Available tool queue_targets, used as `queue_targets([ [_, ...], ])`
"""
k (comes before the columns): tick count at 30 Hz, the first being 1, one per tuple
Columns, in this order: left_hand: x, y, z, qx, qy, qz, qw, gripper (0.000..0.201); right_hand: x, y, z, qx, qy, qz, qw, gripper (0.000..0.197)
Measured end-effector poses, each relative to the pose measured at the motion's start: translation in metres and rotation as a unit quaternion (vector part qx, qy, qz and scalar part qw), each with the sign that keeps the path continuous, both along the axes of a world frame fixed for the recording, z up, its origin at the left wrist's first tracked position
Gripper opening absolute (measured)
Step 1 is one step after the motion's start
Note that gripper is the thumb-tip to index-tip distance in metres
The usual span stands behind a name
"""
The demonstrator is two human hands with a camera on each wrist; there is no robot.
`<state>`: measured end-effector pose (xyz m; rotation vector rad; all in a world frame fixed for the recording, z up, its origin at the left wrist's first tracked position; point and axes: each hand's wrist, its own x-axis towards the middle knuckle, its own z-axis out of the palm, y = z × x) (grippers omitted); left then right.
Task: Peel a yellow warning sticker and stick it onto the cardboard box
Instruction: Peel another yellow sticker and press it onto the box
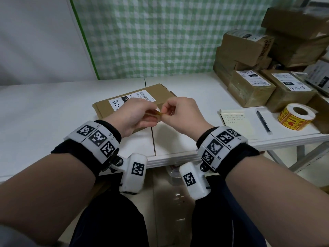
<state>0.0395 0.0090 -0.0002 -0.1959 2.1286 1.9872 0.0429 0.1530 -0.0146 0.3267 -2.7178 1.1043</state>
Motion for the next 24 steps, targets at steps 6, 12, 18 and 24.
queue_targets([
  [6,0.002,-0.012,-0.005,-0.021,-0.004,-0.026,0.999,0.024,-0.004,0.001,-0.003,-0.106,-0.018,-0.032,0.994,0.010],
  [12,-0.001,-0.026,-0.009,-0.122,0.129,0.070,0.982,0.006,-0.003,0.002,-0.006,-0.247,-0.117,-0.037,0.961,0.014],
  [18,-0.009,-0.042,-0.018,-0.480,0.195,0.078,0.852,0.045,-0.005,0.001,-0.013,-0.249,-0.134,-0.048,0.958,0.016],
  [24,-0.022,-0.061,-0.036,-0.540,0.109,0.024,0.834,0.067,-0.014,-0.004,-0.023,-0.228,-0.165,-0.056,0.958,0.022],
])
